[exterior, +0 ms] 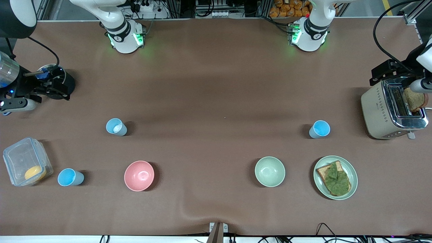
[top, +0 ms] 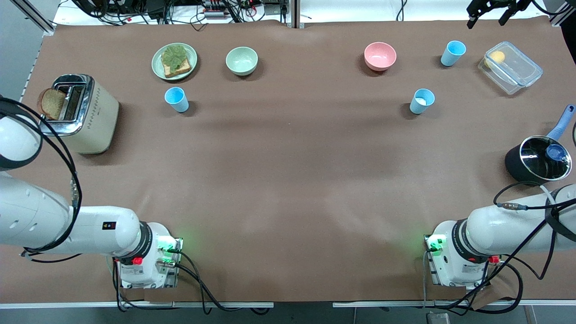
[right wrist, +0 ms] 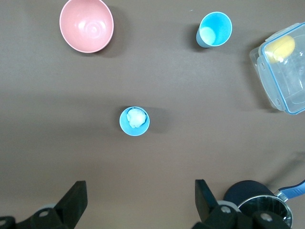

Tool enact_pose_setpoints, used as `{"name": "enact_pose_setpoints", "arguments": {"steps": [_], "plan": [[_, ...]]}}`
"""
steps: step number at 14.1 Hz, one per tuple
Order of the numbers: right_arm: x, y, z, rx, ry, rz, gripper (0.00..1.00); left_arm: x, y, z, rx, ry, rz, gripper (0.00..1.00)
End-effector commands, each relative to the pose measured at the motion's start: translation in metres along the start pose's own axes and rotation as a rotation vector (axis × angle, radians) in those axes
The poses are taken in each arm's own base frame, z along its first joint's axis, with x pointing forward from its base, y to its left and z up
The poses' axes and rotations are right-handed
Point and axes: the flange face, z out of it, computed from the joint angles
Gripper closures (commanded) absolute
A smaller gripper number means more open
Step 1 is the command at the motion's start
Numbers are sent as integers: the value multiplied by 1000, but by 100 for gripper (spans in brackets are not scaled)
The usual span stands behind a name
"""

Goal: Stack blue cups with both arms

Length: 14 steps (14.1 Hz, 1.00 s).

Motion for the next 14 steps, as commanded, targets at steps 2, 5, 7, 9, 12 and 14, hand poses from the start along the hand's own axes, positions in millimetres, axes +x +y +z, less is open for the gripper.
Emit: {"name": "enact_pose_setpoints", "arguments": {"steps": [2,5,7,9,12,14], "plan": [[-5,2,-6,-16,-1,7,0,-4,-2,-6,13,-3,31,0],[-5,2,-5,-16,-2,9,0,0,4,0,8,-13,36,0],[-5,2,-5,-16,-2,7,0,0,3,1,6,-15,42,0],[-5,2,-5,-16,-2,7,0,3,2,5,7,-19,41,0],[-2,-3,-2,-17,-9,-3,0,12,4,16,3,-33,30,0],[-1,-5,1,-19,-15,-2,0,15,2,22,-12,-43,25,0]]}}
